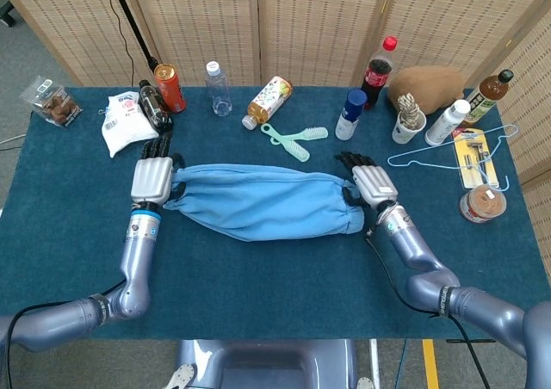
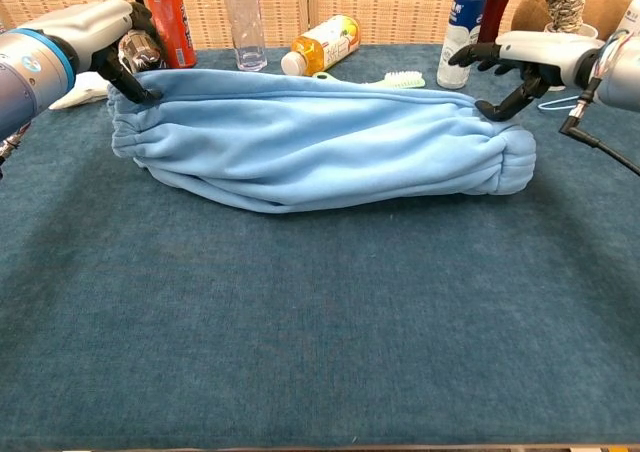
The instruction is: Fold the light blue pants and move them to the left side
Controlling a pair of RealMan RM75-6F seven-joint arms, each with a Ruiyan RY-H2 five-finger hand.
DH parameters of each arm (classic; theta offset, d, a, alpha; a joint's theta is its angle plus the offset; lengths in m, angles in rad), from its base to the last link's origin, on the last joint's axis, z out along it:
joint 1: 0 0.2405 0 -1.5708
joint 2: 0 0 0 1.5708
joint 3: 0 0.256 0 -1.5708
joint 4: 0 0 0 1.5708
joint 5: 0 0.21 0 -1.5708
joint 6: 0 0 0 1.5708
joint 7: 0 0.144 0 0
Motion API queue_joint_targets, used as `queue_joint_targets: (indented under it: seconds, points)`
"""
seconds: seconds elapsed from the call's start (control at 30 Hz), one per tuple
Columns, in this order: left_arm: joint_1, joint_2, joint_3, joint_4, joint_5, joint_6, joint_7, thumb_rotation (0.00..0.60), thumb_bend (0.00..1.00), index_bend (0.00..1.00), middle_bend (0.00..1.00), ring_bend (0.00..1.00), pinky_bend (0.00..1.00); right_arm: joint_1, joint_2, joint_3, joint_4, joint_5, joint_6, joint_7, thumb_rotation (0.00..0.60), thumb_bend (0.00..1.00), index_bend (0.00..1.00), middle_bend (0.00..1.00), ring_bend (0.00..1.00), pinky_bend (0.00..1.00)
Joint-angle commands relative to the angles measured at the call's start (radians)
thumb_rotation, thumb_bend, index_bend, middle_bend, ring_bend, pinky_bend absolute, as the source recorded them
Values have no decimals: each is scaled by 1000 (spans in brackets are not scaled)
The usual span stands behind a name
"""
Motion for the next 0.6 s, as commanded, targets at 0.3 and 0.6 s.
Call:
queue_joint_targets:
  seconds: [0.3,0.6]
  points:
    - [28,60,16,-61,103,52,-97,600,225,0,0,0,52,-55,104,13,-156,-32,126,-45,600,138,0,0,0,0]
    - [118,227,91,-245,236,97,-160,600,25,0,0,0,0,-142,231,-29,-294,-188,263,-15,600,0,0,0,0,0]
